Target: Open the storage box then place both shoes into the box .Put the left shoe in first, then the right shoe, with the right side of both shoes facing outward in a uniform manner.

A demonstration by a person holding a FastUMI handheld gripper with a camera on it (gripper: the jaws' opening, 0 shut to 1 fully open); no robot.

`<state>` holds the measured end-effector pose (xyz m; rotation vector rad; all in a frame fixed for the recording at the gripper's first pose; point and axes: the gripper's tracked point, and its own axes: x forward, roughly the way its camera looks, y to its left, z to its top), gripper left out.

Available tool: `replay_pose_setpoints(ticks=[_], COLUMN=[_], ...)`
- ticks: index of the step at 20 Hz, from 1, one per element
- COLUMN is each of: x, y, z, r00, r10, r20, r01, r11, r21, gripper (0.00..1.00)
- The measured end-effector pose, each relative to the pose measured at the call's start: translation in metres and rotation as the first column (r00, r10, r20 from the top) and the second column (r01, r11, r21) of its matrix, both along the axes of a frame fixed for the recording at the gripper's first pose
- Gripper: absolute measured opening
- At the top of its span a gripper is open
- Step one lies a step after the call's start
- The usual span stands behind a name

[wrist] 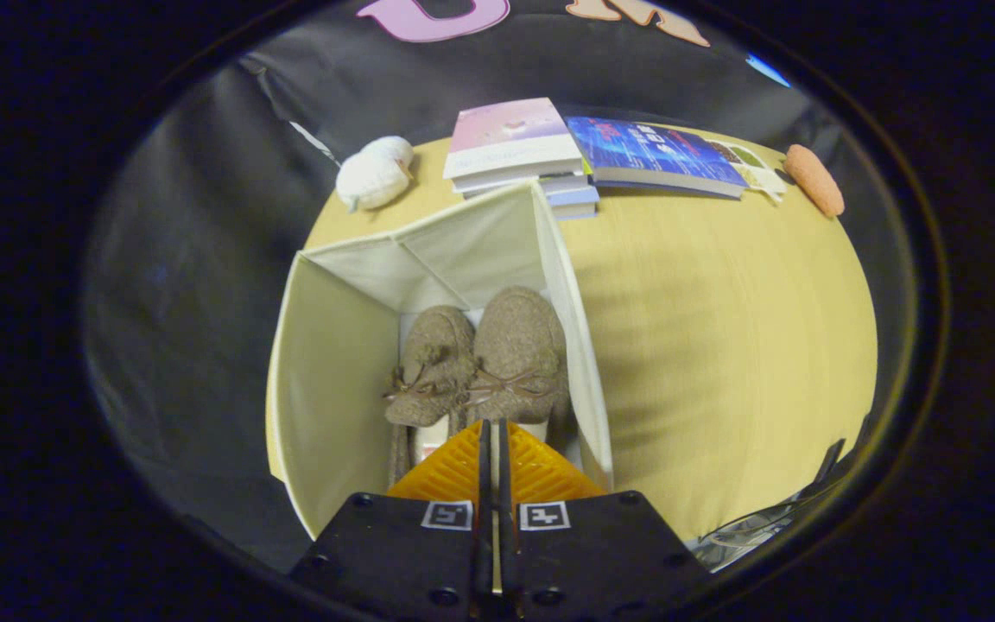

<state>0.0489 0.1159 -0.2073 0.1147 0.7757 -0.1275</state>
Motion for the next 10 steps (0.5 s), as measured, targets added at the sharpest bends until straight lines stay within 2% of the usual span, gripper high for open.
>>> replay_pose_setpoints(ticks=[5,7,10], x=[0.008,0.006,0.008], y=[-0.017,-0.031,-0.054], z=[0.050,0.072,0.131], r00=[0.983,0.961,0.910], r10=[0.083,0.100,0.129], r20=[0.166,0.256,0.394], r01=[-0.089,-0.109,-0.129], r11=[0.996,0.994,0.991], r21=[0.029,0.021,-0.028], gripper=[0.07,0.08,0.07])
